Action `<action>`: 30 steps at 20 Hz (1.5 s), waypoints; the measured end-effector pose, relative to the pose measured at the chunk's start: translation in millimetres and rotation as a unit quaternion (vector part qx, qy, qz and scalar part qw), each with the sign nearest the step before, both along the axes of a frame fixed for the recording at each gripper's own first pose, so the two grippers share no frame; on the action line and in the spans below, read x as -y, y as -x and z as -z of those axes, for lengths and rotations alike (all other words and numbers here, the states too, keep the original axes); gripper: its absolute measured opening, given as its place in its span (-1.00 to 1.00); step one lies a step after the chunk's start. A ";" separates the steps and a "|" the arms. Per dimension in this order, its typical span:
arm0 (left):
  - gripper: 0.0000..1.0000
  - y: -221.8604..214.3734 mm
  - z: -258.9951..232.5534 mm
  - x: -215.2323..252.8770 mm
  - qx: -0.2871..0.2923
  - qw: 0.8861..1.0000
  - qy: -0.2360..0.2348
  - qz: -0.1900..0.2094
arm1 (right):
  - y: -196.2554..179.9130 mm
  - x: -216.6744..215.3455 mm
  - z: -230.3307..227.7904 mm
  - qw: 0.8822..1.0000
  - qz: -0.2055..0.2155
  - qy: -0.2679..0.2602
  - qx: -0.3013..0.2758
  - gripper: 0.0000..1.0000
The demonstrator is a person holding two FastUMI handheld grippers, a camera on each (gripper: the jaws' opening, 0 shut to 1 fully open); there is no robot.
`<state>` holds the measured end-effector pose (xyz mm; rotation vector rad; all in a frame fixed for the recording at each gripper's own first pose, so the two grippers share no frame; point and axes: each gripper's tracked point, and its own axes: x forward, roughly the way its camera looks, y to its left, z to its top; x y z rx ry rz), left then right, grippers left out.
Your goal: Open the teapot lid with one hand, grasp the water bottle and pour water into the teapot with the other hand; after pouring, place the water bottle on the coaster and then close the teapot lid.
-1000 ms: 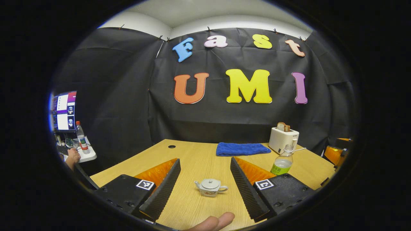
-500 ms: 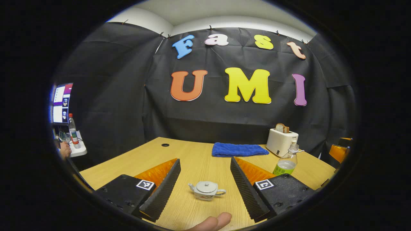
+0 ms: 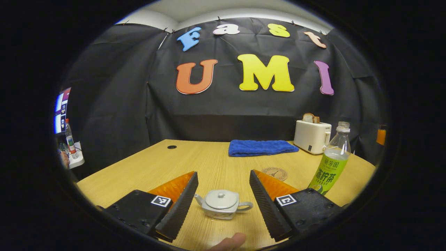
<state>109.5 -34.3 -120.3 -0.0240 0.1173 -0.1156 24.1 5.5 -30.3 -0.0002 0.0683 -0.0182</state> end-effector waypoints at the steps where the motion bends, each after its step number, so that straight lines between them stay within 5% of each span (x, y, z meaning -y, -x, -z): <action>1: 0.78 -3.0 3.8 0.3 -0.002 1.000 0.006 0.000 | -0.4 -0.2 1.2 1.000 0.000 0.002 0.000 0.92; 7: 0.34 -10.1 22.5 -4.4 -0.020 1.000 0.011 -0.007 | -6.1 -4.5 13.3 1.000 0.000 0.002 -0.014 0.91; 10: -0.12 -14.9 32.2 -6.8 -0.028 1.000 0.000 -0.012 | -9.0 -8.2 19.1 1.000 -0.002 0.006 -0.022 0.96; 13: -0.29 -17.6 30.6 -7.6 -0.025 1.000 -0.007 -0.015 | -11.5 -12.5 25.4 1.000 -0.003 0.011 -0.026 0.92; 16: -0.69 -21.3 30.7 -10.4 -0.024 1.000 -0.009 -0.014 | -12.6 -26.3 30.2 0.999 -0.018 0.012 -0.027 0.92; 20: -0.87 -19.8 24.1 -8.3 -0.023 1.000 0.002 -0.008 | -16.8 -45.7 38.3 0.999 -0.037 0.014 -0.023 0.92; 30: -0.89 3.9 -27.6 -30.3 0.006 1.000 0.003 -0.010 | -34.3 -102.1 72.6 0.996 -0.082 -0.019 -0.027 0.96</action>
